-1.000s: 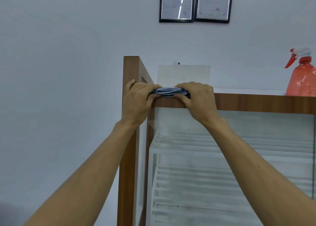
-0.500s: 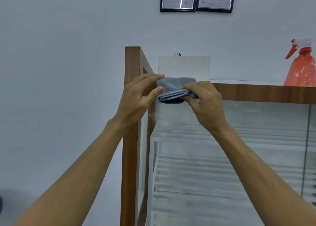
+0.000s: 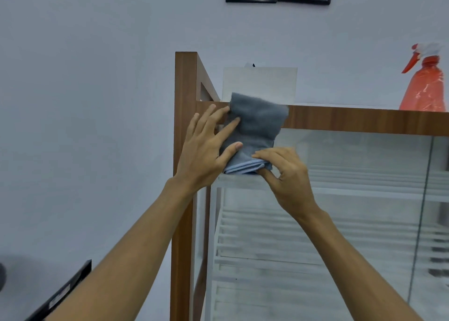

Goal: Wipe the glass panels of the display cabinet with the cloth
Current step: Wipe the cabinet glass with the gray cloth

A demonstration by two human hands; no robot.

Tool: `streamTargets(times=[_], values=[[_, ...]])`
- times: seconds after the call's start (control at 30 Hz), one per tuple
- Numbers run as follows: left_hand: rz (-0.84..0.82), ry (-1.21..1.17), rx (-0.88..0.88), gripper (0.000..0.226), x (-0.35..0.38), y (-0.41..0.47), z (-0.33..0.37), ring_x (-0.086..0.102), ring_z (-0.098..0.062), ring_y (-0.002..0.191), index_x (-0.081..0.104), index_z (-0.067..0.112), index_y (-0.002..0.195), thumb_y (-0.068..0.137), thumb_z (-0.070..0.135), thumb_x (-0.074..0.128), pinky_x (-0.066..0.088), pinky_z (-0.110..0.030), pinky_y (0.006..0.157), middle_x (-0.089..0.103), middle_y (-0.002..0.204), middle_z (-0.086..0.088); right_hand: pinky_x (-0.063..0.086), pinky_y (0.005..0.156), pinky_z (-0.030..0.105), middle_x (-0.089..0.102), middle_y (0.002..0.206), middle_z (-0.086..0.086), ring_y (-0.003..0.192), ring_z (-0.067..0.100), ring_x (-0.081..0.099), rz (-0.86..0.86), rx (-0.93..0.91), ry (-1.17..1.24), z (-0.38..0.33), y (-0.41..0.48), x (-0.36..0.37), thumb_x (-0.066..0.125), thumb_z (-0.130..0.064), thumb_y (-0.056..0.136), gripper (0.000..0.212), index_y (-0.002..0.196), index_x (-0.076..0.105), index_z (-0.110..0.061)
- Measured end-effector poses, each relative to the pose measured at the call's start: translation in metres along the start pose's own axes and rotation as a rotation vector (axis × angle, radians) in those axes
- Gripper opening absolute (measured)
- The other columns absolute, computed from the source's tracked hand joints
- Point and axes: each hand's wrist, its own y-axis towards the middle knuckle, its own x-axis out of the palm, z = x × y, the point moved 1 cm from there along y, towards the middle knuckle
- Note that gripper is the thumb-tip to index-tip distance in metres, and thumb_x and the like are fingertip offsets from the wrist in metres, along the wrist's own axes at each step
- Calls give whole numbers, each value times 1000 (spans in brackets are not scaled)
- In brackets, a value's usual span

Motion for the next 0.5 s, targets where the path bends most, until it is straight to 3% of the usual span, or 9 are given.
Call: streamTargets(times=[0.07, 0.13, 0.17, 0.27, 0.37, 0.5], values=[[-74, 194, 57, 64, 13, -9, -3, 5, -27, 157, 32, 25, 158, 103, 58, 28, 1, -51, 127, 17, 168, -5, 44, 106, 35, 61, 136, 2, 122, 18, 52, -191, 95, 62, 0, -8, 4, 82, -32, 80, 62, 136, 60, -19], [-134, 333, 71, 70, 28, -22, -6, 0, -31, 157, 22, 27, 161, 102, 64, 22, 1, -57, 125, 8, 170, -6, 32, 114, 34, 39, 156, -3, 138, 16, 37, -388, 217, 92, 2, -13, 8, 79, -61, 70, 102, 155, 31, -28], [-137, 363, 56, 71, 34, -28, -7, -1, -32, 157, 19, 27, 161, 101, 65, 22, 0, -58, 124, 6, 170, -6, 29, 113, 34, 31, 159, -6, 140, 15, 34, -416, 272, 109, 2, -14, 10, 73, -70, 68, 112, 158, 19, -32], [-97, 397, 15, 72, 47, -40, -7, -1, -33, 157, 16, 26, 162, 102, 64, 25, -1, -57, 124, 3, 170, -7, 32, 109, 33, 34, 155, -6, 132, 13, 37, -330, 326, 103, 0, -11, 15, 60, -66, 80, 100, 159, 8, -35], [-70, 359, -23, 71, 52, -46, -3, 0, -31, 157, 15, 25, 162, 103, 63, 23, 0, -57, 125, 4, 170, -8, 36, 102, 34, 39, 142, 1, 121, 17, 39, -222, 253, -90, -4, -6, 25, 50, -56, 91, 82, 160, 17, -26], [-49, 277, -40, 66, 53, -55, -4, 2, -28, 157, 20, 25, 161, 104, 57, 28, 1, -55, 126, 9, 170, -8, 42, 101, 44, 34, 147, 10, 125, 28, 42, -90, 288, -245, -8, 1, 46, 51, -48, 93, 71, 156, 32, -21]])
